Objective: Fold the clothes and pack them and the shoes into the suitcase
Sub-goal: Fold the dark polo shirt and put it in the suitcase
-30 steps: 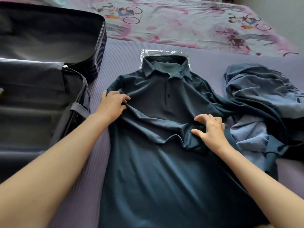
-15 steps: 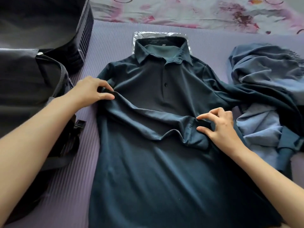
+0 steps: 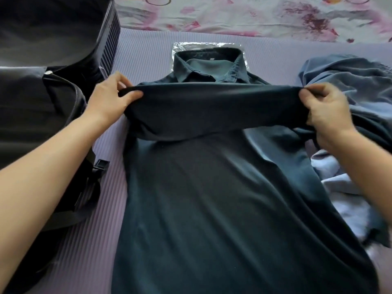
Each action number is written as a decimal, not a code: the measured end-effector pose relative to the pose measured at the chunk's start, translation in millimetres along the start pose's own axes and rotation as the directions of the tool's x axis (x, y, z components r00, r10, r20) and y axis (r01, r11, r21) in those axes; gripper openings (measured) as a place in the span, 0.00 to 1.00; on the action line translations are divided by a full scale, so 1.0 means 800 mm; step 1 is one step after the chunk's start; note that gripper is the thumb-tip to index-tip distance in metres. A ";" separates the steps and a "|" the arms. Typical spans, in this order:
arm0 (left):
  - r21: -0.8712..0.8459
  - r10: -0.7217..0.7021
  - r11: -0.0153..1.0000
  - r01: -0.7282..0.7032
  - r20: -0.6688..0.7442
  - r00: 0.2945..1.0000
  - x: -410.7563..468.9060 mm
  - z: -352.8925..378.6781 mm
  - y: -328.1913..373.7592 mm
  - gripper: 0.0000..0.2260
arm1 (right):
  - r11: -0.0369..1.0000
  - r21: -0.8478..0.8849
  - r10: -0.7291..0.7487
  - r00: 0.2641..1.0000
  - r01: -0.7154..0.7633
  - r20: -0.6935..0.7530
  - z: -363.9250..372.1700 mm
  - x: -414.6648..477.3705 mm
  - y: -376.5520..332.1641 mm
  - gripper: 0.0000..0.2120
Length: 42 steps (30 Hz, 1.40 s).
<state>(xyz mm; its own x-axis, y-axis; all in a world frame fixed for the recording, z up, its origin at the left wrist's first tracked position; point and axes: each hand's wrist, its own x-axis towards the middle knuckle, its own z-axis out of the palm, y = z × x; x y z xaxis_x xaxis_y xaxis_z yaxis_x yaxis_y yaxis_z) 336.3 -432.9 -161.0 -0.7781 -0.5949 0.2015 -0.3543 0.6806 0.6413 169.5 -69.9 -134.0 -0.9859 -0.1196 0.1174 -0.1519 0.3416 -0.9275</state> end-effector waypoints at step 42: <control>-0.144 -0.227 0.973 0.182 -0.433 0.872 -0.113 0.075 0.010 0.16 | 0.614 -0.392 -0.462 0.715 0.685 0.525 0.342 -0.036 -0.091 0.20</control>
<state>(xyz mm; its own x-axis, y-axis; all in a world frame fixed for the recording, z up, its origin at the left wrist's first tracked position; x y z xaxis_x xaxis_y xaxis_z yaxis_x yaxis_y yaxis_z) 372.8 -348.6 -218.5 -0.3738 -0.8587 0.3504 -0.4115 0.4922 0.7671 228.6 -346.1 -166.6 -0.5972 -0.7329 0.3257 -0.7964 0.4935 -0.3497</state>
